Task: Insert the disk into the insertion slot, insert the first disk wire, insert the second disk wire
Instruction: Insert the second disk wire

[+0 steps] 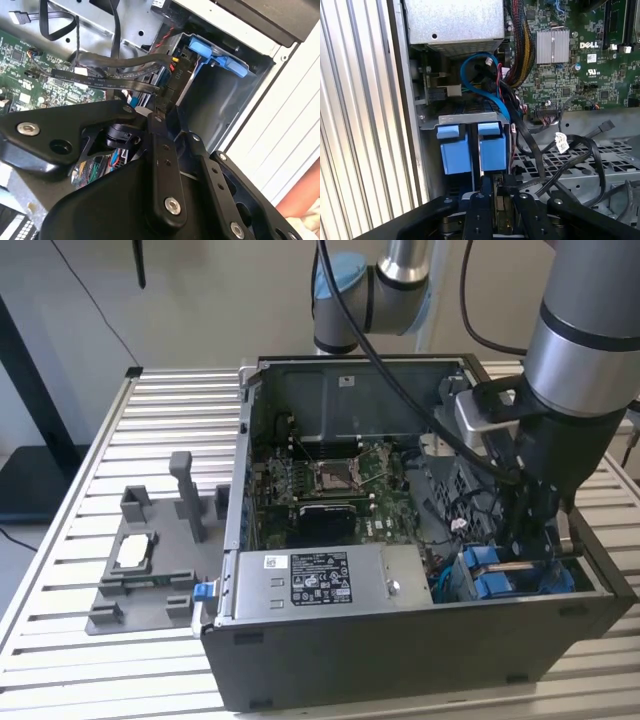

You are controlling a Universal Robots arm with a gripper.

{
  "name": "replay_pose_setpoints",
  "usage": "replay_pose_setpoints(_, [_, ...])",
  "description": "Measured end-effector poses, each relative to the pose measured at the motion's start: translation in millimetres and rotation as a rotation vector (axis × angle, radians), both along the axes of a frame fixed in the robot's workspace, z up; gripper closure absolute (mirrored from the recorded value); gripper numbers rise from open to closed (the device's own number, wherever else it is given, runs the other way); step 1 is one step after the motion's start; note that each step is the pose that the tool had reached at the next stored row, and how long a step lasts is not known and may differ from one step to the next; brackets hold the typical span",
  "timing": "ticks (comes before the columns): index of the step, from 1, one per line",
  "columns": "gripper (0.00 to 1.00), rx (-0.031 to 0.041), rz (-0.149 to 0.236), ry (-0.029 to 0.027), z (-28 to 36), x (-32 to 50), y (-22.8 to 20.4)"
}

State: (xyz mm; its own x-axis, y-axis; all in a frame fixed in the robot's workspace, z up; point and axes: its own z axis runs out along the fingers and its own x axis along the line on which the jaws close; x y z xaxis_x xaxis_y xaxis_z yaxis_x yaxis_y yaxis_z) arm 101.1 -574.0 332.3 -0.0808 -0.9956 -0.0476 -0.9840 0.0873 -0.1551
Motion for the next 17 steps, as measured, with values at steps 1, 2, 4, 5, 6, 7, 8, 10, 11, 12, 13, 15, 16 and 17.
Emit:
replay_pose_setpoints(1, [0.74,0.0,0.0,-0.0002,-0.8,0.0,0.0])
replay_pose_setpoints(2, [0.74,0.0002,0.0,-0.0005,-1.7,0.0,0.0])
replay_pose_setpoints(4, [0.67,0.0026,0.0,-0.0007,-2.2,0.0,0.0])
replay_pose_setpoints(5, [0.67,0.003,0.0,-0.0006,-1.9,0.0,0.0])
replay_pose_setpoints(6, [0.67,0.0043,0.0,-0.0007,-0.7,0.0,0.0])
replay_pose_setpoints(7, [0.67,0.0055,0.0,-0.0008,1.6,0.0,-0.1])
replay_pose_setpoints(8, [0.67,0.0052,0.0,-0.0008,5.4,0.1,0.0])
replay_pose_setpoints(10, [0.67,0.0062,0.0,-0.0006,11.1,0.0,0.0])
replay_pose_setpoints(11, [0.67,0.0061,0.0,-0.0006,12.8,0.0,0.0])
replay_pose_setpoints(12, [0.67,0.0064,0.0,-0.0006,13.2,0.0,0.0])
replay_pose_setpoints(13, [0.67,0.0066,0.0,-0.0006,13.1,0.0,0.0])
replay_pose_setpoints(15, [0.67,0.0064,0.0,-0.0008,12.5,0.0,0.0])
replay_pose_setpoints(16, [0.67,0.0062,0.0,-0.0015,11.6,0.1,0.0])
replay_pose_setpoints(17, [0.67,0.0063,0.0,-0.0022,10.7,0.1,0.0])
